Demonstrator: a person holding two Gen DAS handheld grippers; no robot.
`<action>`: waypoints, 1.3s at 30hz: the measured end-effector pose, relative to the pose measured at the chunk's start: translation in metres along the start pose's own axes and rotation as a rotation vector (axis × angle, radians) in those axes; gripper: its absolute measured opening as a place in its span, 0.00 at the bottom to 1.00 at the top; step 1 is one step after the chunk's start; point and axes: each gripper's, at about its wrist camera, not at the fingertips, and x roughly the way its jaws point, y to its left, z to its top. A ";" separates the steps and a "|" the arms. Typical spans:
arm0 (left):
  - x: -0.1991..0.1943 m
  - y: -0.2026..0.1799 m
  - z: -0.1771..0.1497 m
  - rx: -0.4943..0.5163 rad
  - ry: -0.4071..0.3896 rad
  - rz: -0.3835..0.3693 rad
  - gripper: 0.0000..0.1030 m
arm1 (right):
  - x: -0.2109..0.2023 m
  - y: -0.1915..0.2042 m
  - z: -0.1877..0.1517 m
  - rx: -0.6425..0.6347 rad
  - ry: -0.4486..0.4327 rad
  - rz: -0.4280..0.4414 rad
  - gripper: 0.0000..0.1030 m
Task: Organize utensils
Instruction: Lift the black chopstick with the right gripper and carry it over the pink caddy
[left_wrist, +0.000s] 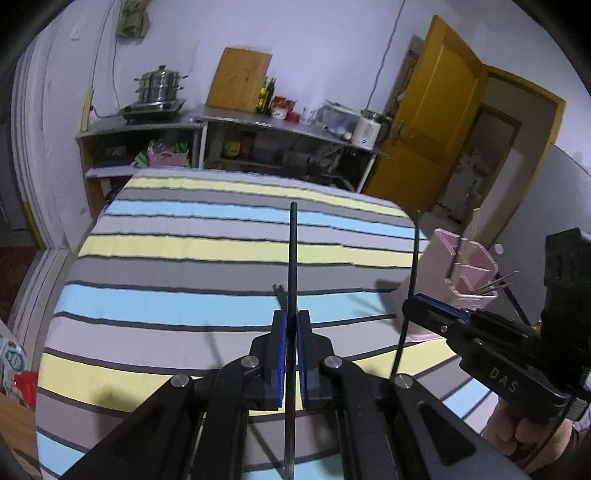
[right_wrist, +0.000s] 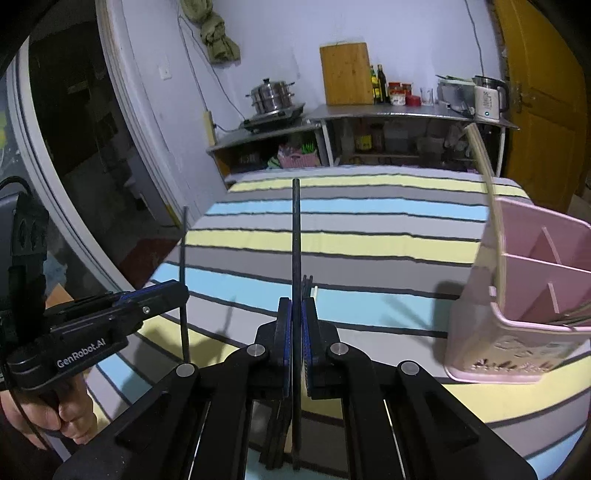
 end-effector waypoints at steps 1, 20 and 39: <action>-0.004 -0.002 0.002 0.003 -0.005 -0.008 0.05 | -0.006 -0.001 0.000 0.003 -0.010 -0.001 0.05; -0.045 -0.054 0.020 0.082 -0.042 -0.111 0.05 | -0.083 -0.027 -0.002 0.073 -0.128 -0.031 0.05; -0.036 -0.129 0.042 0.192 -0.020 -0.239 0.05 | -0.148 -0.073 -0.001 0.142 -0.222 -0.126 0.05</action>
